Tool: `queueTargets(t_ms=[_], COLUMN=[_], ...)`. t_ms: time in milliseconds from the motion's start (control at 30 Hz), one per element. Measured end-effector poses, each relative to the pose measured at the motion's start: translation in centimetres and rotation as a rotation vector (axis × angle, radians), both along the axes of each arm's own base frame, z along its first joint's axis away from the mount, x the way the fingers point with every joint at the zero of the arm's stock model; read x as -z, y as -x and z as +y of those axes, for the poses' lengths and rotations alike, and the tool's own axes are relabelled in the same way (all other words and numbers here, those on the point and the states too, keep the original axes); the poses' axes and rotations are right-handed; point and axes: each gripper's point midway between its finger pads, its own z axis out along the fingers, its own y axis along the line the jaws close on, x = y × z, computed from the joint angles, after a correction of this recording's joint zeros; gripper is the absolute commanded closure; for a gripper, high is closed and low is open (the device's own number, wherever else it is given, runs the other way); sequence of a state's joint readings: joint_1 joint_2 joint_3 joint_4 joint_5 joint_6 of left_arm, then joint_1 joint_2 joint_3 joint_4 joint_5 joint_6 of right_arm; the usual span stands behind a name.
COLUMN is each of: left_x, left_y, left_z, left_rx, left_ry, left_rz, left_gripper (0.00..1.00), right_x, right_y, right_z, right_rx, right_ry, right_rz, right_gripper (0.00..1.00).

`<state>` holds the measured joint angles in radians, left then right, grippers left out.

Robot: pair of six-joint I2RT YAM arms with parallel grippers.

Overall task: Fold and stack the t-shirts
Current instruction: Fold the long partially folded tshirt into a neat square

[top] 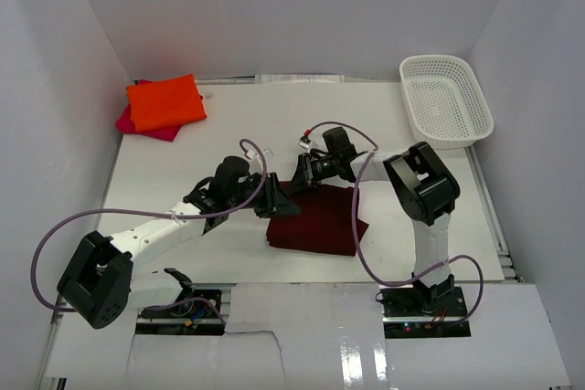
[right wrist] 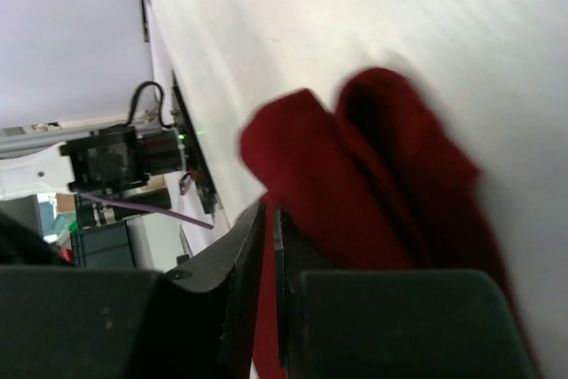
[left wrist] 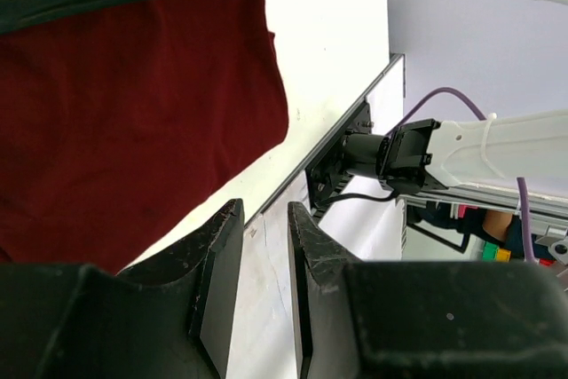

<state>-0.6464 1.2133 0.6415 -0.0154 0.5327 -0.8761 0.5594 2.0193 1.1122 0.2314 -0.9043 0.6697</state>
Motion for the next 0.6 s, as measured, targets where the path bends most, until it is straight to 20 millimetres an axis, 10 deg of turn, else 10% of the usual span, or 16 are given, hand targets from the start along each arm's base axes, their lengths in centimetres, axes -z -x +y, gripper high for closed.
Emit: queueTargets(t_ms=[167,600], left_x=[1.4,6.2], left_y=[0.1,3.2], left_z=[-0.5,-1.6], left_rx=[0.025,0.146], left_ry=[-0.003,-0.008], left_rz=[0.011,0.086], left_gripper=[0.63,0.66], right_x=[4.1,4.3], right_y=[0.6,0.6], right_z=[-0.5,-0.5], right_rx=[0.009,-0.006], right_ry=[0.062,0.057], right_rz=[0.069,0.055], right_gripper=[0.87,0.87])
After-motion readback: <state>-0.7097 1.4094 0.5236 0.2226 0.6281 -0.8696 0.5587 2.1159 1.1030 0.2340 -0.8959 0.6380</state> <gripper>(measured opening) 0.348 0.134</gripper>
